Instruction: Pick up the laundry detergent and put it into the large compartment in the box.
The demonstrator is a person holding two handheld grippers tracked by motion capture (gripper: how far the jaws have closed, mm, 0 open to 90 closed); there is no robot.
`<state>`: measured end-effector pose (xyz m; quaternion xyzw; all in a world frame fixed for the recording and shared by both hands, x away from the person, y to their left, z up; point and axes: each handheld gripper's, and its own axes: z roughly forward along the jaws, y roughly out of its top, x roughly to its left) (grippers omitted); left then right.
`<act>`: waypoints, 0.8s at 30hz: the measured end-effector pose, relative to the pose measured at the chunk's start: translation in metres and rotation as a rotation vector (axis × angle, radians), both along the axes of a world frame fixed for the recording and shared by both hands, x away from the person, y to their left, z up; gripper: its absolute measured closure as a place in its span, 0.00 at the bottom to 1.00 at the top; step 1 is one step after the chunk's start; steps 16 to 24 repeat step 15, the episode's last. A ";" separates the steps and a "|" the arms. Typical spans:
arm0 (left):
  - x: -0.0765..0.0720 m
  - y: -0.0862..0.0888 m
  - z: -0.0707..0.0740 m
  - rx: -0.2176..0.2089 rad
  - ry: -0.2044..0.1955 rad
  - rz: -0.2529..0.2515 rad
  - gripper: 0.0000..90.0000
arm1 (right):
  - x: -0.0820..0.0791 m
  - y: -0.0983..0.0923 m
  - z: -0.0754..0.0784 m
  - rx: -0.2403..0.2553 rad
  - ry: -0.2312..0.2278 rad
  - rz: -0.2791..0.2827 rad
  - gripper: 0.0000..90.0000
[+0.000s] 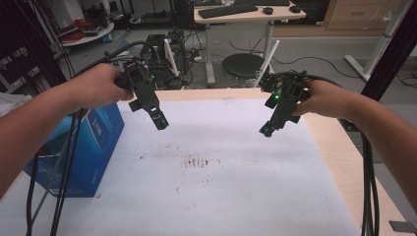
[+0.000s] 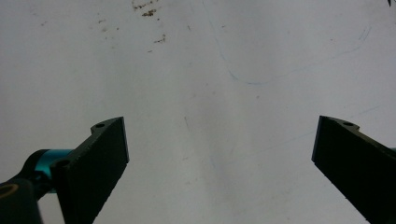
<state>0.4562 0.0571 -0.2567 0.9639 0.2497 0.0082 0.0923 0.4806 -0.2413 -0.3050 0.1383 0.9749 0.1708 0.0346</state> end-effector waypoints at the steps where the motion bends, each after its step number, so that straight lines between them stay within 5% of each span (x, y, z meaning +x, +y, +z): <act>1: 0.000 0.000 0.000 -0.001 -0.002 0.000 0.03 | 0.000 -0.001 0.000 0.003 -0.001 -0.001 0.03; 24: -0.002 0.000 0.001 0.005 -0.006 0.001 0.03 | -0.004 -0.001 0.001 0.000 -0.004 -0.004 0.03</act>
